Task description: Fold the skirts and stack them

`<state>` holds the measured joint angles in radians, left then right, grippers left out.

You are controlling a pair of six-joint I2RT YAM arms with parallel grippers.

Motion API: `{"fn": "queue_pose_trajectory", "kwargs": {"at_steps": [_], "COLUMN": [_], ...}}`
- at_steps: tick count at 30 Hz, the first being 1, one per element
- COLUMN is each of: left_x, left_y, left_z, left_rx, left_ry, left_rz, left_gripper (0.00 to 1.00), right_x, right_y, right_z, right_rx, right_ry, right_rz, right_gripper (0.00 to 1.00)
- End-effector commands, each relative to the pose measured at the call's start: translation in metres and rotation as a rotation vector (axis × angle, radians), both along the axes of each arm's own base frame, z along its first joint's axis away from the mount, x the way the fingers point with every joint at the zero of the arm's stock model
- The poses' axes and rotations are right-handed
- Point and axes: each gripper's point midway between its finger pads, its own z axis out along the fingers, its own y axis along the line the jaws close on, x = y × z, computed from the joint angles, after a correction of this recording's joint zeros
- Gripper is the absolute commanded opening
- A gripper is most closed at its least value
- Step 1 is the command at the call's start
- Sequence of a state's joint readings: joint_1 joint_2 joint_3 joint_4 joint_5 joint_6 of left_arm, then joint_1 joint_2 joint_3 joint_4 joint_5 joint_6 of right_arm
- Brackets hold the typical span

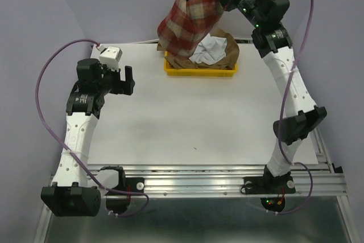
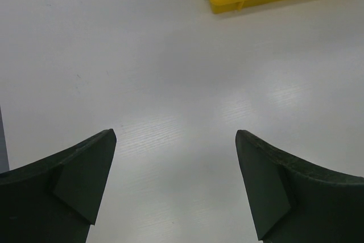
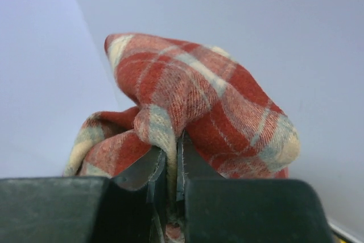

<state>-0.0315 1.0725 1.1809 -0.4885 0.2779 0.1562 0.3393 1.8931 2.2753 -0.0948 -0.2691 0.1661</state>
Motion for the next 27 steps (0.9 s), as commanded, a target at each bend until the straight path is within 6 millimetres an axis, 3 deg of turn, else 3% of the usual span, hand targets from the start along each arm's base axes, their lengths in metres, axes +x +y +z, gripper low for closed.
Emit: {"fn": "queue_pose_trajectory", "kwargs": {"at_steps": [1, 3, 4, 5, 6, 7, 8, 10, 11, 12, 15, 16, 18, 19, 21, 23, 27], "left_x": [0.005, 0.002, -0.001, -0.003, -0.007, -0.01, -0.013, -0.017, -0.018, -0.02, -0.026, -0.03, -0.037, -0.038, -0.042, -0.043, -0.048], "left_y": [-0.003, -0.008, -0.01, -0.013, -0.02, -0.022, -0.026, -0.028, -0.029, -0.028, -0.031, -0.03, -0.032, -0.031, -0.032, -0.031, -0.032], "left_z": [0.047, 0.053, 0.057, 0.058, 0.06, 0.06, 0.059, 0.06, 0.058, 0.057, 0.05, 0.046, 0.036, 0.031, 0.018, 0.01, -0.016], "left_rx": [-0.039, -0.051, -0.045, -0.046, -0.054, -0.053, -0.05, -0.041, -0.027, -0.019, 0.018, 0.055, 0.078, 0.111, 0.133, 0.161, 0.18], "left_ry": [-0.131, -0.15, -0.169, -0.175, -0.181, -0.187, -0.189, -0.199, -0.201, -0.205, -0.203, -0.205, -0.19, -0.193, -0.176, -0.17, -0.119], "left_rz": [-0.021, -0.053, -0.073, -0.095, -0.136, -0.156, -0.19, -0.213, -0.226, -0.232, -0.282, -0.309, -0.353, -0.376, -0.408, -0.424, -0.47], "left_gripper": [0.99, 0.99, 0.99, 0.99, 0.99, 0.99, 0.99, 0.98, 0.98, 0.98, 0.98, 0.98, 0.98, 0.98, 0.98, 0.98, 0.98], "right_x": [-0.088, -0.099, -0.124, -0.131, -0.126, -0.136, -0.144, -0.154, -0.165, -0.165, -0.179, -0.183, -0.183, -0.178, -0.173, -0.162, -0.151], "right_y": [-0.018, -0.018, -0.02, -0.019, -0.012, -0.007, -0.005, -0.003, -0.007, -0.005, -0.007, -0.008, -0.004, 0.002, 0.014, 0.042, 0.098], "right_z": [0.097, 0.086, 0.094, 0.084, 0.049, 0.033, 0.0, -0.039, -0.05, -0.09, -0.146, -0.179, -0.211, -0.24, -0.267, -0.299, -0.322], "right_rx": [0.078, 0.058, 0.053, 0.034, -0.001, -0.036, -0.071, -0.123, -0.143, -0.199, -0.262, -0.279, -0.311, -0.322, -0.333, -0.348, -0.315], "right_ry": [-0.24, -0.21, -0.225, -0.2, -0.116, -0.087, -0.013, 0.068, 0.081, 0.141, 0.244, 0.3, 0.331, 0.379, 0.436, 0.514, 0.619], "right_rz": [0.072, 0.094, 0.129, 0.153, 0.18, 0.233, 0.262, 0.302, 0.307, 0.324, 0.362, 0.376, 0.398, 0.417, 0.451, 0.503, 0.558], "right_gripper": [0.01, 0.01, 0.01, 0.01, 0.01, 0.01, 0.01, 0.01, 0.01, 0.01, 0.01, 0.01, 0.01, 0.02, 0.04, 0.15, 0.27]}}
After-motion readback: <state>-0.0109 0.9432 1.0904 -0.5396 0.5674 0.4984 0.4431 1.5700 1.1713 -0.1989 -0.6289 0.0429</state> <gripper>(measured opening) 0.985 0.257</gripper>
